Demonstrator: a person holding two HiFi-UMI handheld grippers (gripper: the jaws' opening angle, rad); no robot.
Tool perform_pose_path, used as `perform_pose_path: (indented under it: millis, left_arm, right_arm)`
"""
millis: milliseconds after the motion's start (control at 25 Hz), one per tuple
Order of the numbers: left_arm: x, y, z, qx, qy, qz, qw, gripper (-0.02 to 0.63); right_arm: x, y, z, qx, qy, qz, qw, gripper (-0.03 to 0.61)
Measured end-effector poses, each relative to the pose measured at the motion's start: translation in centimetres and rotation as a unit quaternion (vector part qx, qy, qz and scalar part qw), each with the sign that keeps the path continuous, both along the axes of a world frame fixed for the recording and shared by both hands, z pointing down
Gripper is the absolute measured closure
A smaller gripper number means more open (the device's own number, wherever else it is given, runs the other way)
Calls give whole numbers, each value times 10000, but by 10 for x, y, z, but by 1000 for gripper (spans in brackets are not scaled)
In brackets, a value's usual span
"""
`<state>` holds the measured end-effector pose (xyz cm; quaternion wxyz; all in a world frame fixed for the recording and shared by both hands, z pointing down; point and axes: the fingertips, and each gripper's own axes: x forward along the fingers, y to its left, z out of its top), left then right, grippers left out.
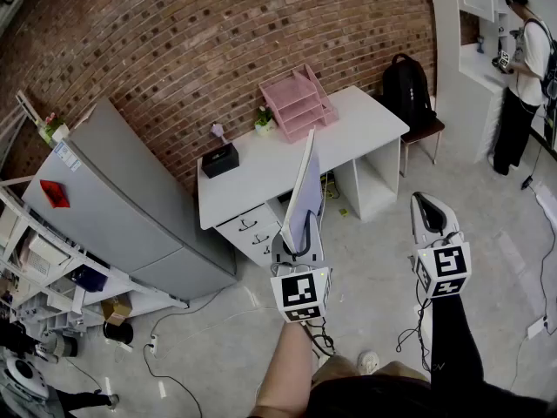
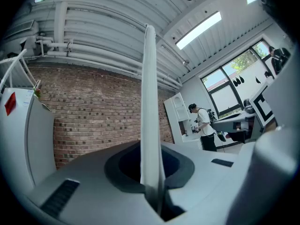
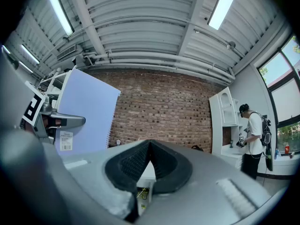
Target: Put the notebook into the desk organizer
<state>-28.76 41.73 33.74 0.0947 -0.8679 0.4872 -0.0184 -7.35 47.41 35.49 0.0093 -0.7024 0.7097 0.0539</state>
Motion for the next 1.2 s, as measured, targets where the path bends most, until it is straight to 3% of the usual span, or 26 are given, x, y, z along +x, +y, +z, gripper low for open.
perform_pose_path:
  millis: [560, 880, 1200]
  left_arm:
    - [8, -18, -7, 6, -25, 85, 10000, 577]
    - [26, -66, 3, -9, -1, 262, 9997, 578]
    - [41, -156, 13, -71, 16, 365, 9993, 578]
  right_arm:
    - [2, -10, -15, 290, 41, -205, 9994, 577]
    - [10, -55, -8, 295, 153, -242, 9992, 577]
    - [23, -142, -5, 264, 151, -147, 9994, 577]
